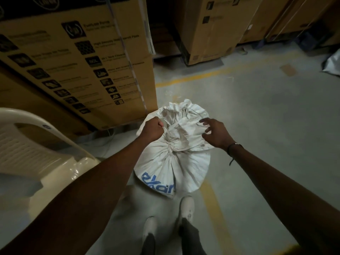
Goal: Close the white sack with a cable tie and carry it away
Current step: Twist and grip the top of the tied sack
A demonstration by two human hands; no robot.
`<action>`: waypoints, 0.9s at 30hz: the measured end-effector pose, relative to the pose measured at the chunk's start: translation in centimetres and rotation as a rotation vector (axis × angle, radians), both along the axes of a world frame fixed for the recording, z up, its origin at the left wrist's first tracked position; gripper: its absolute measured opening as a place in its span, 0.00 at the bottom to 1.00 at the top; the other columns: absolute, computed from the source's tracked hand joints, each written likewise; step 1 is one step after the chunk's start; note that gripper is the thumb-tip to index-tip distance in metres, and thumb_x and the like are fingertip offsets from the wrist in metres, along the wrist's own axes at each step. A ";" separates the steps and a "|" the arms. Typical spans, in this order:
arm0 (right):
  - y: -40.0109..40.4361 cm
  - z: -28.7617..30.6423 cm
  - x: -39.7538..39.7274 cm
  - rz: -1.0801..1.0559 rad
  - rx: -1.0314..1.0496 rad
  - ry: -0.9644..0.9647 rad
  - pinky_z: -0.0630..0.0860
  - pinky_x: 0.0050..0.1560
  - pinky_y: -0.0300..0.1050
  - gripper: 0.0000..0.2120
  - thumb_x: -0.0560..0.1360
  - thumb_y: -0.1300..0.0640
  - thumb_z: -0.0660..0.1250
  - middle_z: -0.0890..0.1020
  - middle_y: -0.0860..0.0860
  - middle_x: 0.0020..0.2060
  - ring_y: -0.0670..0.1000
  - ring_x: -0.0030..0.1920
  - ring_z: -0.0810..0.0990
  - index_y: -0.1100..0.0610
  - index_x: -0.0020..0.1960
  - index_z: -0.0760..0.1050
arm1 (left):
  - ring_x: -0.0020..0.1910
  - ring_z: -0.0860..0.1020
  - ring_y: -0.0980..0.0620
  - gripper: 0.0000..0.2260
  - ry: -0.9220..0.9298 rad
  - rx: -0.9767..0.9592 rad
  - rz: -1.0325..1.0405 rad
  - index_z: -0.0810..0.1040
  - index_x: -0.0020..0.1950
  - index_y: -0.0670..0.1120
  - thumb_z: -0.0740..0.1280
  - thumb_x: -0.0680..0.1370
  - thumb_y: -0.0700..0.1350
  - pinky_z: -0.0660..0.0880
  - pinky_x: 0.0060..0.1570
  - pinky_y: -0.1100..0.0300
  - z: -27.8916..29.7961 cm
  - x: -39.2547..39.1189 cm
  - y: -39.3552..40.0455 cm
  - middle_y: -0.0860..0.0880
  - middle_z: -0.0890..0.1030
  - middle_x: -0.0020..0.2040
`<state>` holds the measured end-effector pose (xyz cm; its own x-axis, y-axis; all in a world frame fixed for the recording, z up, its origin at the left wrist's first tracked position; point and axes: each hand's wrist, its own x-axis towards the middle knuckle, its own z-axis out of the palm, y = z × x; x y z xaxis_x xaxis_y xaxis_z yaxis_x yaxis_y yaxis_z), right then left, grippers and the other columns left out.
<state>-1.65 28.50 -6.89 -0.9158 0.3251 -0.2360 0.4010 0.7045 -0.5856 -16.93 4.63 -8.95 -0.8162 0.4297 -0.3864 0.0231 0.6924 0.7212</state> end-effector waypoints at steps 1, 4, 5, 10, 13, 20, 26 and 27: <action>0.8 -0.2 -0.6 0.006 0.003 -0.018 0.79 0.55 0.46 0.28 0.73 0.67 0.75 0.83 0.61 0.62 0.56 0.46 0.83 0.59 0.72 0.78 | 0.55 0.82 0.37 0.08 -0.006 -0.005 0.004 0.77 0.47 0.45 0.63 0.78 0.33 0.70 0.42 0.59 0.0 -0.1 0.7 0.42 0.83 0.52; 3.3 -1.4 -2.5 0.008 -0.018 -0.078 0.75 0.57 0.44 0.33 0.74 0.65 0.76 0.80 0.62 0.67 0.55 0.48 0.82 0.58 0.77 0.71 | 0.56 0.82 0.40 0.07 -0.017 -0.018 0.047 0.79 0.50 0.44 0.63 0.78 0.35 0.71 0.46 0.58 -0.4 -0.5 2.7 0.42 0.84 0.56; 4.0 -1.9 -3.2 0.003 -0.026 -0.094 0.75 0.58 0.44 0.35 0.74 0.64 0.77 0.78 0.63 0.69 0.57 0.50 0.83 0.59 0.79 0.69 | 0.56 0.81 0.41 0.08 -0.018 -0.026 0.059 0.80 0.52 0.43 0.63 0.78 0.35 0.71 0.46 0.58 -0.7 -0.6 3.3 0.42 0.84 0.56; 6.9 -5.4 -6.8 -0.049 -0.093 -0.160 0.70 0.76 0.53 0.50 0.74 0.60 0.81 0.68 0.64 0.81 0.66 0.78 0.72 0.62 0.85 0.55 | 0.55 0.81 0.42 0.09 -0.017 0.010 0.139 0.80 0.50 0.44 0.62 0.77 0.33 0.71 0.48 0.59 -2.8 -0.8 5.6 0.46 0.82 0.50; 7.7 -7.6 -8.2 -0.072 -0.158 -0.256 0.68 0.77 0.54 0.51 0.75 0.53 0.82 0.74 0.62 0.78 0.64 0.79 0.70 0.61 0.86 0.54 | 0.50 0.79 0.50 0.09 0.001 0.034 0.151 0.78 0.48 0.45 0.63 0.77 0.32 0.71 0.45 0.64 -4.2 -0.6 5.8 0.50 0.80 0.48; 3.5 -8.8 -7.0 0.178 -0.038 -0.178 0.73 0.64 0.54 0.17 0.82 0.54 0.73 0.84 0.64 0.59 0.63 0.63 0.80 0.63 0.66 0.82 | 0.50 0.82 0.47 0.06 0.107 0.084 0.162 0.76 0.48 0.45 0.66 0.79 0.35 0.78 0.53 0.53 -4.3 -0.9 5.0 0.46 0.83 0.49; -2.7 -9.1 -3.9 0.480 -0.244 -0.079 0.70 0.75 0.51 0.19 0.81 0.55 0.76 0.79 0.63 0.67 0.60 0.72 0.75 0.63 0.68 0.81 | 0.45 0.79 0.54 0.04 0.150 0.179 0.059 0.80 0.48 0.46 0.73 0.80 0.44 0.75 0.47 0.61 -2.4 -1.4 4.8 0.51 0.82 0.47; -3.5 -8.9 -3.7 0.480 -0.273 -0.088 0.69 0.76 0.49 0.19 0.81 0.55 0.76 0.78 0.61 0.70 0.58 0.73 0.74 0.62 0.69 0.80 | 0.46 0.79 0.54 0.06 0.135 0.168 0.008 0.80 0.49 0.46 0.76 0.78 0.46 0.75 0.47 0.60 -2.4 -1.4 4.5 0.52 0.81 0.47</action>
